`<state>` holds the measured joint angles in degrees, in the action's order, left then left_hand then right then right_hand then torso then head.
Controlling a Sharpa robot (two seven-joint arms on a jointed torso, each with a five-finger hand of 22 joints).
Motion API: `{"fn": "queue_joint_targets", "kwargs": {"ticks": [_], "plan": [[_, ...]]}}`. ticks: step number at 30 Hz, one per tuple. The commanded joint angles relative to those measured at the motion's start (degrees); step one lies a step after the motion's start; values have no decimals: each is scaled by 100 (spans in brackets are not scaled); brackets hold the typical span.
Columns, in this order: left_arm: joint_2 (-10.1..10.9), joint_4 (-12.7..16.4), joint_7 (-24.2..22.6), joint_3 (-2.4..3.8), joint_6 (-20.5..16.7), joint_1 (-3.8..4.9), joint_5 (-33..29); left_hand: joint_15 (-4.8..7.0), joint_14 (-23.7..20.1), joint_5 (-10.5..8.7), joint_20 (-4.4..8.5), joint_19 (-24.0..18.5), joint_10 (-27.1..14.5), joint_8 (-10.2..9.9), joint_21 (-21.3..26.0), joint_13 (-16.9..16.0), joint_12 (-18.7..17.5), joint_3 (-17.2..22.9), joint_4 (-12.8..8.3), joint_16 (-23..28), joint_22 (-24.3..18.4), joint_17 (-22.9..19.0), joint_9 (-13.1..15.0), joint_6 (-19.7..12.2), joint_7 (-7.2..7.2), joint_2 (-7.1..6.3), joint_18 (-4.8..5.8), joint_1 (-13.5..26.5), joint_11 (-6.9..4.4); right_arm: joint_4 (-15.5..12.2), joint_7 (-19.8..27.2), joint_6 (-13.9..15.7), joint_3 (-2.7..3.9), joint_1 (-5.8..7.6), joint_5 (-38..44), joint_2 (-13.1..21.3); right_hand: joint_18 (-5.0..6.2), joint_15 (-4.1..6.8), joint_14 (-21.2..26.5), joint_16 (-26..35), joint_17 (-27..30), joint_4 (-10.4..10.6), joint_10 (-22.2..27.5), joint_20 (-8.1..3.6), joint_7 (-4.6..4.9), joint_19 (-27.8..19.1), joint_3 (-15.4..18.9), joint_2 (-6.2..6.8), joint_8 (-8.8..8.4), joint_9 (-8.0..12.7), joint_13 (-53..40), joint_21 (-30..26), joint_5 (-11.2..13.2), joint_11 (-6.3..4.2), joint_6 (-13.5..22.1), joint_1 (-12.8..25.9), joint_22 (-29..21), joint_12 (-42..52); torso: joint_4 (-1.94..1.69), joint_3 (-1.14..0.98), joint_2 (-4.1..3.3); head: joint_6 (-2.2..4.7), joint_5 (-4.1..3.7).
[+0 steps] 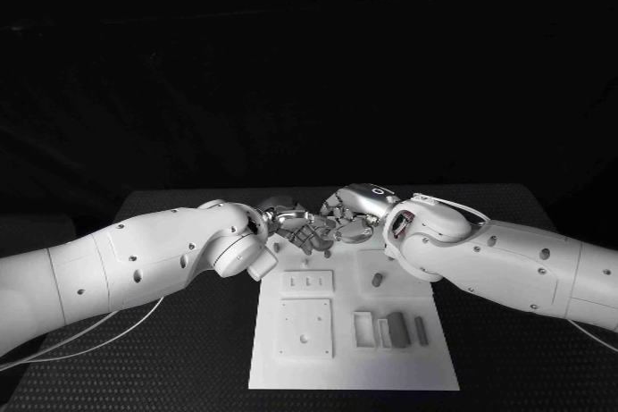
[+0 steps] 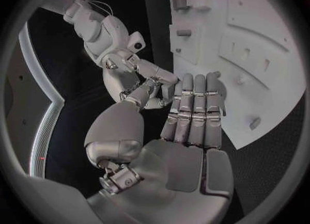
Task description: Assemble the parts on the task board
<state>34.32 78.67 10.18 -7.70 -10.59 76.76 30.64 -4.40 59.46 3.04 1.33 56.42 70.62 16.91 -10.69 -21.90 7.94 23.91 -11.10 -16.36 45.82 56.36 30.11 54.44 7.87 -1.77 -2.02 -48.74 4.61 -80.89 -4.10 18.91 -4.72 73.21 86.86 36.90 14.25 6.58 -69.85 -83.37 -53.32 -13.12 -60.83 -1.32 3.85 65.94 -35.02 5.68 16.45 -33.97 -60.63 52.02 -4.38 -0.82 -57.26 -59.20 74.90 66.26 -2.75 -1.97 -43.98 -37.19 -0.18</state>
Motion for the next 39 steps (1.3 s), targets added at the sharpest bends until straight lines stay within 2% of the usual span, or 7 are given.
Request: {"fn": "queue_joint_targets", "kwargs": {"ticks": [1,8,12,15,24,31,39], "plan": [[-13,41,-132,11,156,8,-63,32,34,-23,15,3,15,6,-6,-31,4,41,-100,11,19,23,15,77,-6,116,-64,-85,-36,10,45,-114,-2,-9,14,-26,75,23,3,23,-4,36,-35,-24,154,-1,-7,-17,31,6,7,4,-18,-7,-184,-8,104,-12,-2,1,1,-6,-5],[-6,41,-169,11,90,8,-111,62,105,-23,31,17,75,38,-10,-106,24,229,-343,3,60,83,29,156,-36,398,-32,-383,-65,43,62,-173,-4,-30,-8,-67,75,23,5,25,0,41,-35,-24,153,0,-8,-17,32,4,7,3,-18,-7,-187,-5,104,-12,-6,0,0,-15,-3],[-10,47,-186,11,41,7,-149,73,134,-23,41,25,102,49,-11,-134,27,300,-366,4,78,106,33,192,-51,553,-13,-417,-78,54,63,-179,-6,-39,-21,-64,75,23,2,24,-6,43,-35,-25,153,0,-8,-18,32,4,7,3,-18,-7,-187,-4,103,-11,-4,2,1,-21,7],[-10,44,-184,11,37,7,-256,72,138,-24,42,17,103,44,-4,-146,18,309,-355,14,86,118,31,193,-47,608,4,-375,-76,57,62,-185,-9,-40,-23,-60,75,23,5,25,-1,44,-35,-25,153,0,-8,-18,31,4,7,3,-18,-7,-187,-3,103,-11,1,2,2,-21,15],[2,24,-132,11,107,7,-312,71,137,-24,60,-2,99,29,18,-182,-18,226,-199,54,114,155,23,203,-47,550,31,-44,-72,39,54,-200,-11,-46,-23,-51,75,23,6,26,1,49,-35,-25,153,1,-9,-18,30,2,6,2,-18,-7,-186,-1,103,-11,1,-5,3,-22,4],[-9,13,-67,11,130,8,-312,70,126,-24,67,-22,87,8,37,-207,-49,156,-86,88,134,180,13,191,-45,418,32,224,-68,23,54,-197,-11,-53,-23,-49,75,23,-1,23,-11,51,-35,-26,153,2,-11,-20,30,2,6,1,-18,-8,-187,-2,103,-11,-2,-8,3,-31,7],[-23,35,-11,11,37,8,-312,77,134,38,74,-26,91,1,44,-230,-63,243,-105,109,153,197,3,208,-56,446,28,214,-73,18,47,-199,-11,-55,-22,-51,75,23,-5,22,-17,52,-35,-27,153,3,-12,-20,29,0,6,1,-18,-8,-187,-2,103,-10,4,-11,1,-35,11]]}}
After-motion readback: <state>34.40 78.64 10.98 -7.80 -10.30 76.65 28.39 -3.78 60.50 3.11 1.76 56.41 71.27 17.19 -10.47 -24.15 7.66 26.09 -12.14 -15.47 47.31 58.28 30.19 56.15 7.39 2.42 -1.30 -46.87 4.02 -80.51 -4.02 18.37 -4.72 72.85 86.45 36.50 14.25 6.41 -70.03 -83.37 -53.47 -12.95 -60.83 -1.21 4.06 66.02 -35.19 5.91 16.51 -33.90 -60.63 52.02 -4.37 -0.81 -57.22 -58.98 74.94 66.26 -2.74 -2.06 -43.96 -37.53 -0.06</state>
